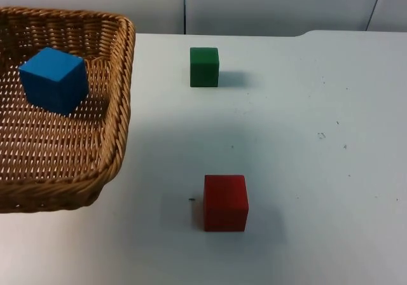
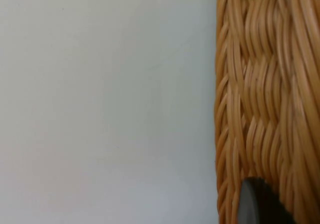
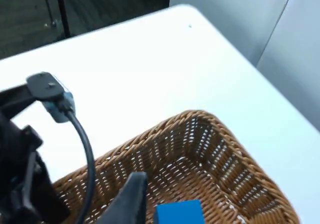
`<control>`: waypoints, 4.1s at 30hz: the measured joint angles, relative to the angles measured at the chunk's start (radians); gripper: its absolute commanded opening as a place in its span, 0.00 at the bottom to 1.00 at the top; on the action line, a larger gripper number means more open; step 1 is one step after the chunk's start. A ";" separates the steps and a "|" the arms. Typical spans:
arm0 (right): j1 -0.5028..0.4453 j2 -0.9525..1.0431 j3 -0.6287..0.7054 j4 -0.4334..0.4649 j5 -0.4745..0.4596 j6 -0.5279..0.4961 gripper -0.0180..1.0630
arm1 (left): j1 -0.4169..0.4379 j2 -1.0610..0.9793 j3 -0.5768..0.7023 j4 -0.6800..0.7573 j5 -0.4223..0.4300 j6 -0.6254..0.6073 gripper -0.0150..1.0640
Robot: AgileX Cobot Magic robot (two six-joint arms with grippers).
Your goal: Pick up the basket with the left hand and place the blue cube into the basket with the right hand.
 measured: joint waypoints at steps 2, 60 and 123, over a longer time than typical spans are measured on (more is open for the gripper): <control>0.000 -0.048 0.012 0.000 0.015 -0.008 0.99 | 0.000 0.000 0.000 -0.003 -0.012 0.004 0.01; 0.000 -0.792 0.932 0.132 -0.395 -0.042 0.99 | 0.000 0.491 -0.110 -0.191 -0.181 0.310 0.01; 0.000 -0.792 0.932 0.132 -0.373 -0.058 0.99 | 0.000 -0.176 -0.110 -0.264 -0.308 0.226 0.77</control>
